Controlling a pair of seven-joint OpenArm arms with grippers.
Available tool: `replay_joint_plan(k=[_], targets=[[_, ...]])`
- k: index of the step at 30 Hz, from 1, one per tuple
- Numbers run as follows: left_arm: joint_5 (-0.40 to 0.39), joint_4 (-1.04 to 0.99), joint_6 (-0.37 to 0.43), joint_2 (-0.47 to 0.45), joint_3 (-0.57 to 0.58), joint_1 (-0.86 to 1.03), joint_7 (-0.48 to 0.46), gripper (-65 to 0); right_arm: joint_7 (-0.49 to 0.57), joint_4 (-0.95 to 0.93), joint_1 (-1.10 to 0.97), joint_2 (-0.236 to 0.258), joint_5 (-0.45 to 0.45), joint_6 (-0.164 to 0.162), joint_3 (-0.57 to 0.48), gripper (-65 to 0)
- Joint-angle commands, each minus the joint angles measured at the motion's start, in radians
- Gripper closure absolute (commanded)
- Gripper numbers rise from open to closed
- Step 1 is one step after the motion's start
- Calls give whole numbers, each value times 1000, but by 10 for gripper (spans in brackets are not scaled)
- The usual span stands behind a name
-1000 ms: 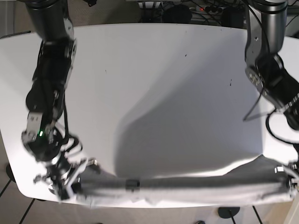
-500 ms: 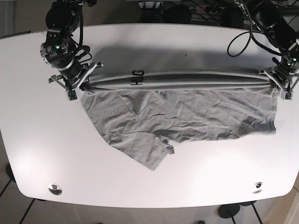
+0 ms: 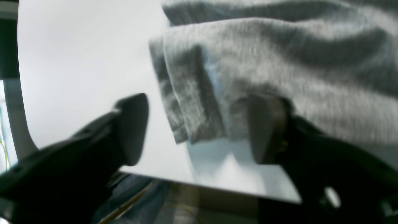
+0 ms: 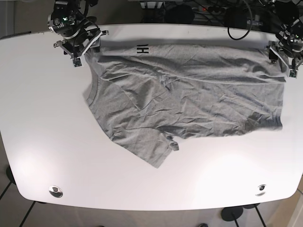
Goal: Fold the T-shirt properly
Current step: 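Lay the shirt down with both grippers, pulling it flat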
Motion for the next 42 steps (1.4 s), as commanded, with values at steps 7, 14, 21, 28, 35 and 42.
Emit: replay_joint_plan(k=[7,14,21,28,35,42], targets=[[-143,143,6,-21,-118,39,36,-492,117,21,-81,79,383,-4,75,-379],[-152,152,6,-21,-92,39,35,-489,113,-4,1,59,257,-7,67,-379],[-151,-49,6,-18,-87,37,-56,-286,119,-86,20,5,176,-7,-18,-379],[-79,-124,6,-19,-87,36,-65,-53,153,-169,35,-4,148,-1,-23,-143],[-80,-60,6,-14,-147,73,-61,0,153,-83,-40,2,146,-2,-8,-22],[-80,-64,6,-13,-159,131,-59,-15,151,-62,-126,2,146,2,87,-27]])
